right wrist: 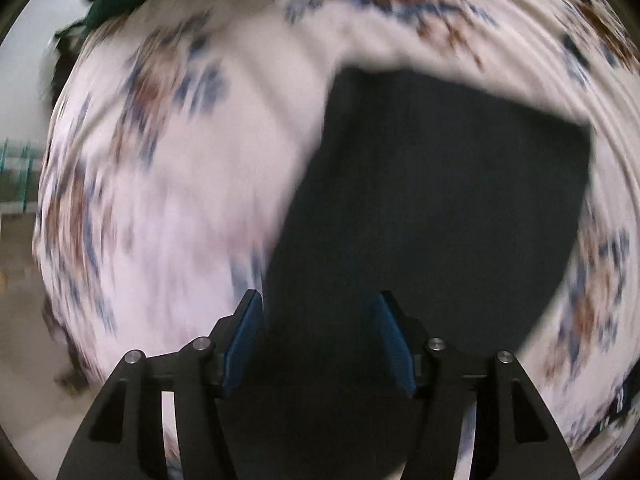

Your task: Fold small clothes

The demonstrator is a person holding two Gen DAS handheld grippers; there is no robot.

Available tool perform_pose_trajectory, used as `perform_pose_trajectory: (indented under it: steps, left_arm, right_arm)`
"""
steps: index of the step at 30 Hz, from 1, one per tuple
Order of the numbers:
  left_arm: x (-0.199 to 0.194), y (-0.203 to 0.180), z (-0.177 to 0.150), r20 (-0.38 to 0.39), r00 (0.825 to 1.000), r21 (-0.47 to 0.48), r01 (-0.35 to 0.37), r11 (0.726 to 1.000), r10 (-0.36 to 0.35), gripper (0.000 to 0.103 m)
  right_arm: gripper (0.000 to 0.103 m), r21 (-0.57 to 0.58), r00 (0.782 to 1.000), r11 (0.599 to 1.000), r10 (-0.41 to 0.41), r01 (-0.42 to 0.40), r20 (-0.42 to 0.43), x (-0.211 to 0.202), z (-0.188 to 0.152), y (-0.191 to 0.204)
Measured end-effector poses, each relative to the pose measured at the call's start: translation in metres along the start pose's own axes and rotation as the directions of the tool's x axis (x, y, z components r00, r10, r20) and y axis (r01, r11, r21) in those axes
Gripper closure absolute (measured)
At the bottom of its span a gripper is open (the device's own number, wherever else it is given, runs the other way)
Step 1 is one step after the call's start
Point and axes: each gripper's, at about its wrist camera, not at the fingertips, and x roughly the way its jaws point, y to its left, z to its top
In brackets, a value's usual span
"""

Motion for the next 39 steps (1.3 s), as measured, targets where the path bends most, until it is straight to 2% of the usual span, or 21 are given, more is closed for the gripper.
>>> perform_pose_trajectory:
  steps: [3, 6, 8, 9, 10, 13, 14, 15, 16, 17, 21, 25, 26, 27, 28, 29, 30, 31, 34, 37, 39]
  left_arm:
    - [0.002, -0.013, 0.004, -0.018, 1.000, 0.050, 0.003, 0.999, -0.002, 0.039]
    - [0.016, -0.025, 0.006, -0.038, 0.998, 0.105, -0.038, 0.994, 0.042, 0.042]
    - [0.030, -0.037, 0.007, -0.062, 0.994, 0.153, -0.078, 0.985, 0.088, 0.066]
    - [0.034, -0.043, 0.006, -0.067, 0.990, 0.179, -0.112, 0.977, 0.126, 0.101]
    - [0.037, -0.049, 0.005, -0.062, 0.986, 0.201, -0.141, 0.969, 0.157, 0.097]
    - [0.036, -0.055, 0.000, -0.045, 0.982, 0.205, -0.171, 0.964, 0.183, 0.098]
    - [0.034, -0.055, -0.002, -0.049, 0.982, 0.205, -0.170, 0.964, 0.183, 0.098]
    - [0.033, -0.054, -0.004, -0.059, 0.981, 0.199, -0.171, 0.965, 0.186, 0.098]
    - [0.029, -0.053, -0.005, -0.066, 0.981, 0.190, -0.168, 0.967, 0.184, 0.098]
    - [0.027, -0.053, -0.005, -0.070, 0.980, 0.188, -0.172, 0.967, 0.188, 0.098]
    - [0.019, -0.047, -0.001, -0.080, 0.955, 0.217, -0.263, 0.940, 0.286, 0.099]
    - [0.008, -0.055, 0.009, -0.080, 0.956, 0.225, -0.259, 0.939, 0.283, 0.096]
    - [0.004, -0.060, 0.014, -0.081, 0.959, 0.229, -0.246, 0.942, 0.270, 0.094]
    - [-0.001, -0.067, 0.022, -0.084, 0.971, 0.225, -0.202, 0.953, 0.225, 0.077]
    - [-0.003, -0.074, 0.030, -0.081, 0.979, 0.221, -0.167, 0.961, 0.189, 0.048]
    - [-0.007, -0.080, 0.041, -0.074, 0.986, 0.217, -0.127, 0.968, 0.146, 0.037]
    - [-0.009, -0.089, 0.054, -0.059, 0.993, 0.212, -0.084, 0.974, 0.099, 0.032]
    - [-0.010, -0.101, 0.075, -0.044, 0.998, 0.208, -0.032, 0.978, 0.042, 0.032]
    - [0.007, -0.140, 0.139, -0.010, 0.999, 0.228, 0.053, 0.972, -0.052, 0.032]
    - [0.039, -0.189, 0.210, 0.022, 0.995, 0.294, 0.089, 0.952, -0.100, 0.032]
    - [0.071, -0.219, 0.255, 0.007, 0.996, 0.330, 0.087, 0.940, -0.094, 0.032]
  right_arm:
    - [0.041, 0.052, 0.999, 0.998, 0.027, -0.025, -0.034, 0.008, -0.104, -0.017]
    - [0.041, 0.222, 0.990, 0.973, 0.083, -0.056, -0.117, 0.040, -0.213, -0.038]
    - [0.041, 0.335, 0.974, 0.941, 0.110, -0.038, -0.200, 0.070, -0.285, -0.047]
    - [0.041, 0.380, 0.963, 0.924, 0.140, -0.044, -0.229, 0.082, -0.312, -0.049]
    - [0.041, 0.424, 0.950, 0.903, 0.185, -0.063, -0.253, 0.100, -0.344, -0.049]
    - [0.042, 0.476, 0.933, 0.877, 0.227, -0.071, -0.280, 0.133, -0.397, -0.044]
    - [0.051, 0.482, 0.940, 0.873, 0.225, -0.078, -0.256, 0.137, -0.408, -0.043]
    - [0.068, 0.483, 0.950, 0.872, 0.207, -0.073, -0.231, 0.135, -0.415, -0.043]
    - [0.081, 0.473, 0.963, 0.879, 0.178, -0.062, -0.203, 0.131, -0.423, -0.041]
    - [0.097, 0.465, 0.967, 0.883, 0.167, -0.059, -0.194, 0.128, -0.427, -0.039]
    - [0.098, 0.461, 0.974, 0.885, 0.154, -0.062, -0.163, 0.108, -0.448, -0.038]
    - [0.098, 0.454, 0.961, 0.886, 0.200, -0.095, -0.190, 0.104, -0.453, -0.044]
    - [0.094, 0.465, 0.959, 0.878, 0.218, -0.113, -0.180, 0.097, -0.451, -0.050]
    - [0.083, 0.477, 0.957, 0.868, 0.241, -0.138, -0.161, 0.086, -0.443, -0.060]
    - [0.073, 0.490, 0.956, 0.855, 0.263, -0.169, -0.130, 0.077, -0.439, -0.067]
    - [0.052, 0.507, 0.957, 0.840, 0.275, -0.192, -0.094, 0.068, -0.434, -0.076]
    - [0.045, 0.523, 0.960, 0.826, 0.274, -0.208, -0.051, 0.057, -0.425, -0.086]
    - [0.045, 0.531, 0.962, 0.818, 0.271, -0.221, -0.018, 0.047, -0.414, -0.096]
    - [0.045, 0.542, 0.968, 0.807, 0.245, -0.235, 0.055, 0.025, -0.371, -0.124]
    - [0.045, 0.553, 0.970, 0.798, 0.192, -0.241, 0.146, 0.006, -0.310, -0.159]
    - [0.045, 0.553, 0.965, 0.797, 0.142, -0.243, 0.220, -0.009, -0.263, -0.182]
